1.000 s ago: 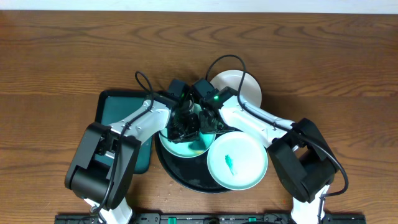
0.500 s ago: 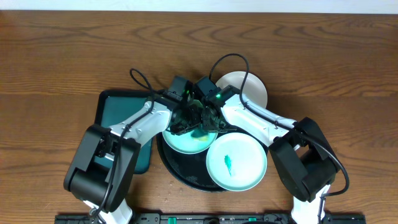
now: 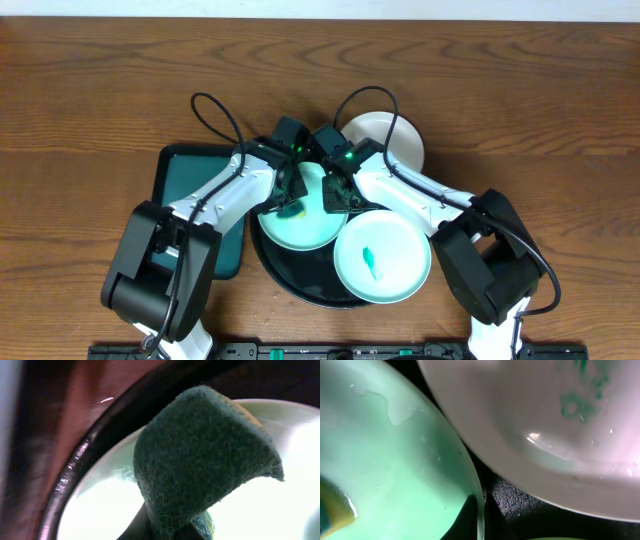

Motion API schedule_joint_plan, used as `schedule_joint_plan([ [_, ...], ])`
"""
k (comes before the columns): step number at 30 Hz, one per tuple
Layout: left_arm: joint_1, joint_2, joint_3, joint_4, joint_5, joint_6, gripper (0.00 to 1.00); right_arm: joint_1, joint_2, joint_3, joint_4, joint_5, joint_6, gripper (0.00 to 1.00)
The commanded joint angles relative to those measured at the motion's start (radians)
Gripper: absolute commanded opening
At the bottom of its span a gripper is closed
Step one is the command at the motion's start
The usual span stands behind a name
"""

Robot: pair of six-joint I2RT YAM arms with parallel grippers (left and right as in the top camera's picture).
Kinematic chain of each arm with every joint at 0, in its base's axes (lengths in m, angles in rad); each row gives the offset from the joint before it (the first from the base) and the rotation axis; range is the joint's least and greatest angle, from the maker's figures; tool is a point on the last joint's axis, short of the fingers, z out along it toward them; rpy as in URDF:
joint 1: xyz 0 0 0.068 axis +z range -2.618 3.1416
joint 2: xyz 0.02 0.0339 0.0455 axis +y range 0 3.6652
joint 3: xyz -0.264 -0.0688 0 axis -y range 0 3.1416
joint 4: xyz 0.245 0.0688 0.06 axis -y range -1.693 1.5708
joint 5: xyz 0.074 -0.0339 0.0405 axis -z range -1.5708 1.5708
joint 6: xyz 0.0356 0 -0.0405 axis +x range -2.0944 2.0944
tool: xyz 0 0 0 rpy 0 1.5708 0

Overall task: Clean dirty plates on tray and stack at the side
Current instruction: 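Scrub the left plate's stain with the sponge in the left gripper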

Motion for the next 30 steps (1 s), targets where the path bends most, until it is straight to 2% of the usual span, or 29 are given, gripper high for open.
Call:
schedule_joint_plan([
  [1,0.039,0.05,-0.06,-0.117,-0.214,-0.024,0.07,0.024,0.035,-0.017,-0.024,-0.016,-0.014,0.01],
  [5,0.039,0.05,-0.06,-0.167,-0.13,-0.003,0.07,0.024,0.035,-0.017,-0.024,-0.016,-0.014,0.01],
  [7,0.039,0.05,-0.06,-0.161,-0.036,0.057,0.07,0.024,0.035,-0.017,-0.024,-0.016,-0.014,0.01],
  [14,0.039,0.05,-0.06,-0.008,0.384,0.275,0.07,0.024,0.035,-0.017,-0.024,-0.016,-0.015,0.01],
  [18,0.039,0.05,-0.06,0.076,0.563,0.307,0.07,0.024,0.035,-0.017,-0.021,-0.016,-0.014,0.01],
  [21,0.039,0.05,-0.06,0.116,0.624,0.305,0.07,0.024,0.035,-0.017,0.001,-0.02,-0.014,0.01],
  [30,0.039,0.05,-0.06,0.113,0.628,0.303,0.07,0.024,0.035,-0.021,0.114,-0.114,0.078,0.01],
])
